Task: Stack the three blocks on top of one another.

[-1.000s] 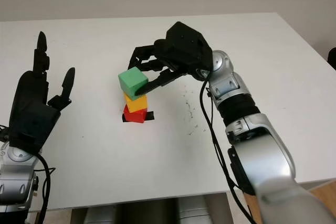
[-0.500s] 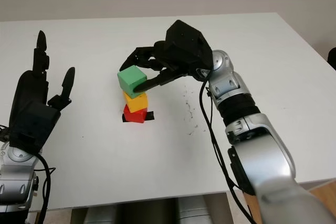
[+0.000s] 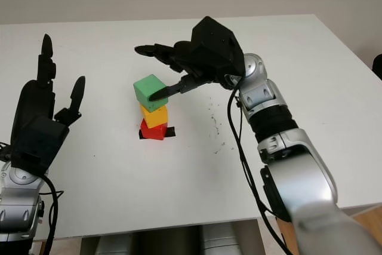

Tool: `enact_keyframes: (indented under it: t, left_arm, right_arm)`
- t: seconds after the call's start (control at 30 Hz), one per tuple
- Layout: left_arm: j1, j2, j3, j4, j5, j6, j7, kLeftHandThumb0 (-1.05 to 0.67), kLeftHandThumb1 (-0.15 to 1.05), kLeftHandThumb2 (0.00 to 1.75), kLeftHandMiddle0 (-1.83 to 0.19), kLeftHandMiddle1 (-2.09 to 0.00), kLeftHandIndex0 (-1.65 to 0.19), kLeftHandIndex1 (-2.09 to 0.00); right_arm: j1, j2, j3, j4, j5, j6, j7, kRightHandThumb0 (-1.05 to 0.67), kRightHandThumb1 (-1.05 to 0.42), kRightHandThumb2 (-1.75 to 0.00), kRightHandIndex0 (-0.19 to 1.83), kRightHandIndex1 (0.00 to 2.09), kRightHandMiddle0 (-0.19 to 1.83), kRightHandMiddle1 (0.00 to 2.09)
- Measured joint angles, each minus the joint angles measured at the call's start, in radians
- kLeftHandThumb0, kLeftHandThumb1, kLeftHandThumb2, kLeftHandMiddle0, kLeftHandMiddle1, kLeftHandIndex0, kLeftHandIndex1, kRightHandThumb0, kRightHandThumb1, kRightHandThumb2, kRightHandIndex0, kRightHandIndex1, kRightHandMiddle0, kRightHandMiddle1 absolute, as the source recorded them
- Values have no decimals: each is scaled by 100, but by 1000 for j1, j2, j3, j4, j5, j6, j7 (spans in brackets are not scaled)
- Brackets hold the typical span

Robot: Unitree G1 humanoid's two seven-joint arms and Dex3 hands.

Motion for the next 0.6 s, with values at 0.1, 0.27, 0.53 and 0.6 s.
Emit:
enact_keyframes:
  t: [0.1,0.27,0.53,0.6]
  left_arm:
    - [0,0,0,7,-1,-3,0,-68,105,64,13,-5,15,-6]
    - [0,0,0,8,-9,-18,1,-67,105,65,14,-5,16,-5]
    - [0,0,2,13,-16,-18,5,-65,105,66,15,-5,16,-5]
    - [0,0,3,16,-24,-21,5,-65,105,66,15,-5,16,-5]
  right_arm:
    - [1,-16,-3,-25,9,3,25,-77,-88,-6,-19,0,-13,8]
    - [0,-47,-30,-47,75,6,117,-81,-87,-5,-19,0,-19,1]
    - [25,-84,-132,-122,146,85,31,-91,-104,-59,-19,0,-19,0]
    - [41,-79,-171,-130,172,106,-32,-90,-105,-65,-19,0,-19,0]
